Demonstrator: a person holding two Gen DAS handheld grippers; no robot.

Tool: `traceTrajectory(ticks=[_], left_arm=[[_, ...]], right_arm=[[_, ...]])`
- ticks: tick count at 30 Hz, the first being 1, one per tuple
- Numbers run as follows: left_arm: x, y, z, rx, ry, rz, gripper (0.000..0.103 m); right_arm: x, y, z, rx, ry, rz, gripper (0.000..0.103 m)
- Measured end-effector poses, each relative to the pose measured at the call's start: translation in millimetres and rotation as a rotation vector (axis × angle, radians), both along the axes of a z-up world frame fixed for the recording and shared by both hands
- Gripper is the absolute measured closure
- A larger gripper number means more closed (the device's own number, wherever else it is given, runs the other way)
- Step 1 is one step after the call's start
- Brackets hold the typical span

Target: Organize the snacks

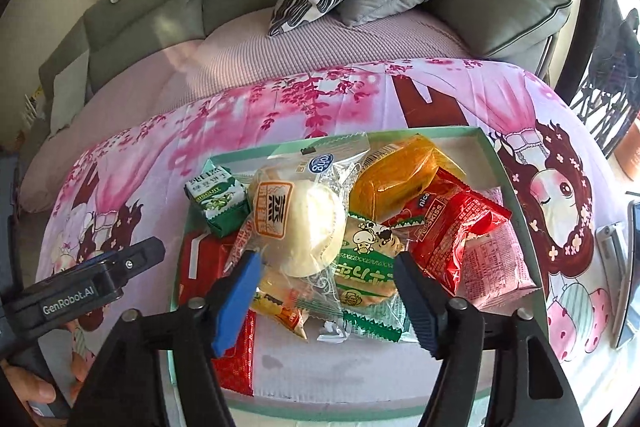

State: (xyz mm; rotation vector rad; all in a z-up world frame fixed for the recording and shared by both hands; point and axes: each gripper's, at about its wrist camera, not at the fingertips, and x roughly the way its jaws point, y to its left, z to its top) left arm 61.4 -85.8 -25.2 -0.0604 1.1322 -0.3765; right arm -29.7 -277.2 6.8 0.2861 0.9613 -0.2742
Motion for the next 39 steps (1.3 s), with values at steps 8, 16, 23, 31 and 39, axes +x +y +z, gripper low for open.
traceTrajectory(ticks=[8, 16, 23, 31, 39], left_arm=[[0.5, 0.6, -2.4, 0.051, -0.028, 0.011, 0.005], [0.0, 1.0, 1.1, 0.121, -0.059, 0.038, 0.005], [-0.5, 5.6, 10.3, 0.171, -0.106, 0.089, 0.005], [-3.3, 11.1, 21.6, 0.18, -0.159, 0.156, 0.006], [-3.4, 17.1, 25.3, 0.179, -0.187, 0.191, 0.005]], right_arm=[[-0.4, 0.5, -4.4, -0.021, -0.02, 0.0, 0.0], [-0.1, -2.3, -6.0, -0.018, -0.038, -0.022, 0.0], [-0.1, 5.6, -2.6, -0.035, -0.058, -0.004, 0.0], [-3.6, 10.8, 3.3, -0.035, -0.083, 0.009, 0.0], [-7.4, 6.8, 8.0, -0.034, -0.118, -0.011, 0.0]])
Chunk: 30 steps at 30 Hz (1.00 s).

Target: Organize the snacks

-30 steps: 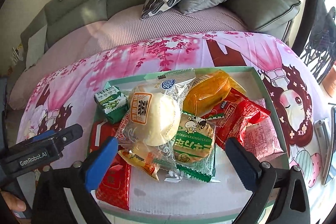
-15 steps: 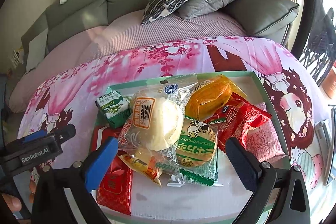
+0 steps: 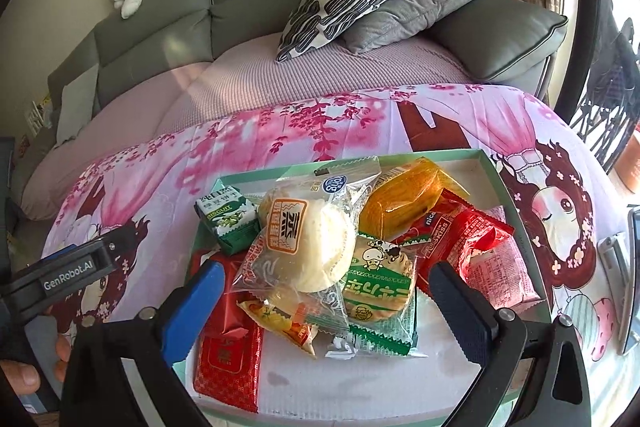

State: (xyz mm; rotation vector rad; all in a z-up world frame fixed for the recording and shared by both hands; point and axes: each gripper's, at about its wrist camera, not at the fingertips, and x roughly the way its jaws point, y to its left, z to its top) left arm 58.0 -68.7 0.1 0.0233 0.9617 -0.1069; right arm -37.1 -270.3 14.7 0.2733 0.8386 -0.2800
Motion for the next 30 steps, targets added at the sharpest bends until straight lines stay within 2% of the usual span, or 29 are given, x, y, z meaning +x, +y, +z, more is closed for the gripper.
traceTrajectory(ticks=[6, 9, 13, 17, 20, 30], left_arm=[[-12.3, 4.2, 6.6, 0.01, -0.036, 0.008, 0.005], [-23.0, 8.7, 2.3, 0.005, -0.009, -0.007, 0.005], [-37.5, 9.8, -9.4, 0.047, 0.044, -0.041, 0.005], [-51.4, 16.2, -14.3, 0.011, 0.066, -0.051, 0.005], [-60.8, 21.1, -15.4, -0.008, 0.059, -0.061, 0.005], [-80.4, 30.9, -13.4, -0.002, 0.024, -0.078, 0.005]], right_arm=[[-8.7, 2.5, -1.1, 0.014, -0.002, -0.012, 0.0], [-14.9, 6.9, -3.6, 0.015, 0.007, -0.011, 0.0], [-25.5, 14.5, -10.5, 0.009, 0.036, -0.002, 0.0], [-36.8, 19.8, -14.8, 0.006, 0.05, -0.001, 0.0], [-43.6, 22.1, -15.5, 0.003, 0.051, -0.006, 0.0], [-61.0, 26.0, -18.3, -0.002, 0.071, -0.025, 0.0]])
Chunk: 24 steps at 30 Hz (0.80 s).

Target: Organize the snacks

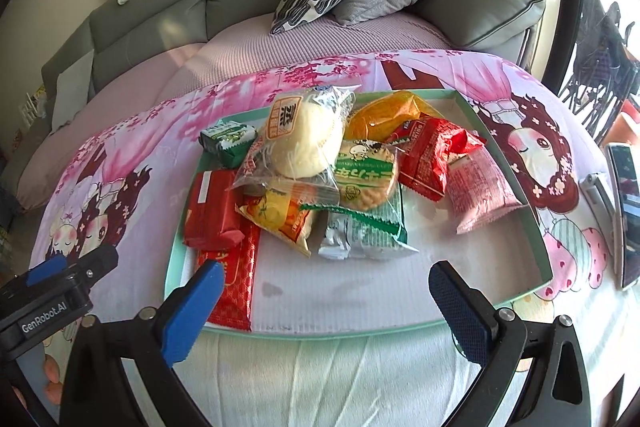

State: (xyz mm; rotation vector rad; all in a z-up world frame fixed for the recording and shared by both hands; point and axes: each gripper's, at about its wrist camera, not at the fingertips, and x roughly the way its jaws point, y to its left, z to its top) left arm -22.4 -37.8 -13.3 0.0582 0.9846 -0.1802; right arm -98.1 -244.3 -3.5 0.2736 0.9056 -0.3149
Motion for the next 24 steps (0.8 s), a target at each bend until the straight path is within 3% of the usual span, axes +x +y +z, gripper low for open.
traceTrajectory(ticks=[24], left_arm=[[-1.6, 0.7, -5.5, 0.032, 0.04, -0.032, 0.005]], right_arm=[[4.3, -2.1, -11.0, -0.005, 0.044, 0.014, 0.0]])
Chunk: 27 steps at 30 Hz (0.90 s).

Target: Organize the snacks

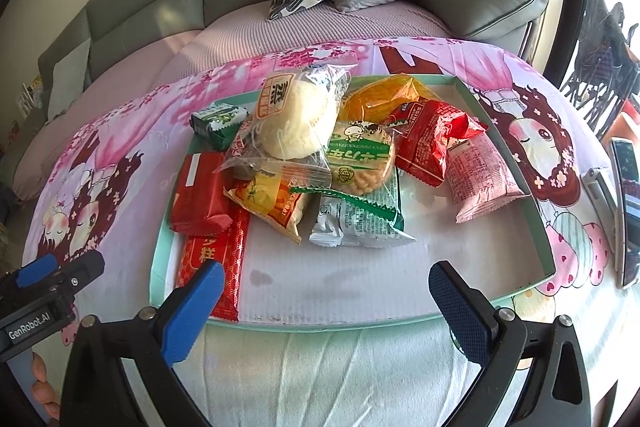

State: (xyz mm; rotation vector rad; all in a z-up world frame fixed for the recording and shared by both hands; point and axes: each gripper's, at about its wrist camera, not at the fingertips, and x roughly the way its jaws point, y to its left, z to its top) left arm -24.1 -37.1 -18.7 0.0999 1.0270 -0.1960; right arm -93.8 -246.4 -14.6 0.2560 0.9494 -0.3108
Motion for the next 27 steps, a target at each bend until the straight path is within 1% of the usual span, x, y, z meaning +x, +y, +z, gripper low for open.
traceTrajectory(ticks=[4, 17, 22, 27], left_arm=[[0.1, 0.0, 1.0, 0.005, 0.0, -0.003, 0.005], [-1.1, -3.7, 3.0, 0.024, -0.005, -0.022, 0.005], [-2.0, -3.6, 4.3, 0.016, -0.005, -0.024, 0.005], [-0.9, -2.7, 3.1, 0.009, 0.014, -0.015, 0.005]], right_arm=[[0.8, 1.3, -0.6, 0.015, 0.0, 0.011, 0.0], [0.9, 3.7, 0.2, 0.014, -0.001, 0.024, 0.0], [0.8, 4.0, 0.2, 0.015, 0.0, 0.025, 0.0], [0.8, 5.1, -0.4, 0.014, 0.003, 0.027, 0.0]])
